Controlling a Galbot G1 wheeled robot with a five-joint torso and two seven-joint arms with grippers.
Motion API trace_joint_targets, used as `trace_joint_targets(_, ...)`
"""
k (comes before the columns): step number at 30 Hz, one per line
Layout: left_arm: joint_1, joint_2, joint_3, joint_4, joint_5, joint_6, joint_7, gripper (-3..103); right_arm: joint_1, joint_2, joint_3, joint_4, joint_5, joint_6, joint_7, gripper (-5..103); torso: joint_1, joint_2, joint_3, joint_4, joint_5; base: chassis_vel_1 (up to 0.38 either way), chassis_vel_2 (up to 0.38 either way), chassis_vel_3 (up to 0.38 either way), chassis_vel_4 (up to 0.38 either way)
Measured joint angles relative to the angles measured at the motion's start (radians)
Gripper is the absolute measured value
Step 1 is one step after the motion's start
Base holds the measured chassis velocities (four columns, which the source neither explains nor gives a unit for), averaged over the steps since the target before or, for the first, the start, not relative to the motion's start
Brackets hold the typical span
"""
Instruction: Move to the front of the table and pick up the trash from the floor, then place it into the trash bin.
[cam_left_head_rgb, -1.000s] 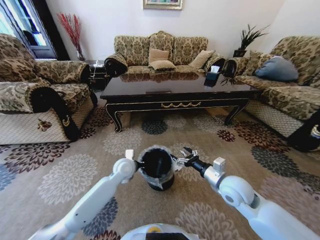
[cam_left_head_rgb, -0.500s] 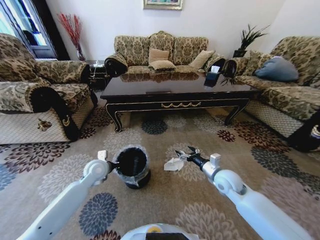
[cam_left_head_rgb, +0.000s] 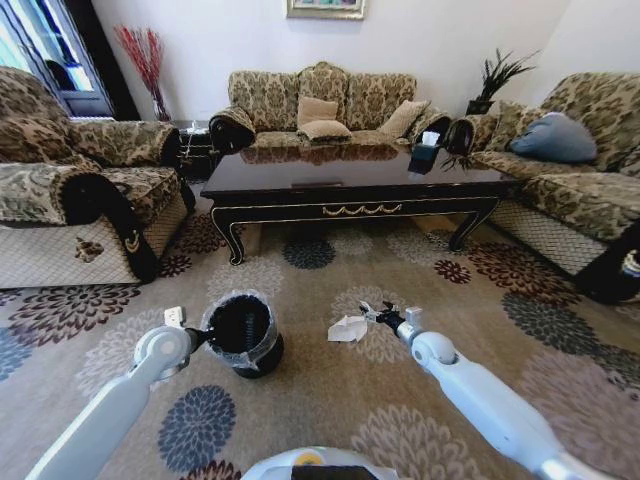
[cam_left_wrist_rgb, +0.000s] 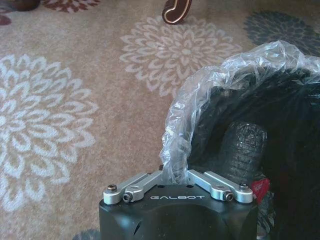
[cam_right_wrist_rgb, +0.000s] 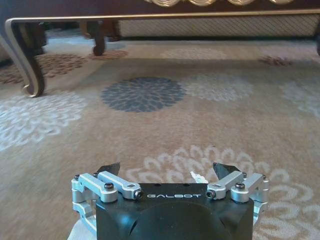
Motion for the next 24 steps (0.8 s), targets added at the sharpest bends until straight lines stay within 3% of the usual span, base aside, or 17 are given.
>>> trace_joint_targets(6,0.031,0.005,-0.029,-0.012,-0.004,0.0,0.001,0,0.097,0.06,-0.017,-0.143,-0.001,0.006,0.0,100,0.0,0.0,0.0,0.0006,0.0002,0.0,0.0,0.0,0.0)
trace_joint_targets(11,0.056,0.003,-0.046,-0.024,-0.008,0.0,0.001,0,0.166,0.132,-0.037,-0.321,-0.076,0.045,0.003,100,0.0,0.0,0.0,0.0002,0.0002,0.0,0.0,0.0,0.0)
trace_joint_targets(16,0.067,0.002,-0.052,-0.027,-0.01,0.0,0.001,0,0.176,0.17,-0.037,-0.399,-0.14,0.076,-0.03,100,0.0,0.0,0.0,0.0001,-0.0001,0.0,0.0,0.0,0.0)
trace_joint_targets(24,0.061,-0.001,-0.047,-0.023,-0.011,0.0,0.002,0,0.18,0.21,-0.037,-0.441,-0.16,0.093,-0.044,100,0.0,0.0,0.0,0.0001,0.0,0.0,0.0,0.0,0.0)
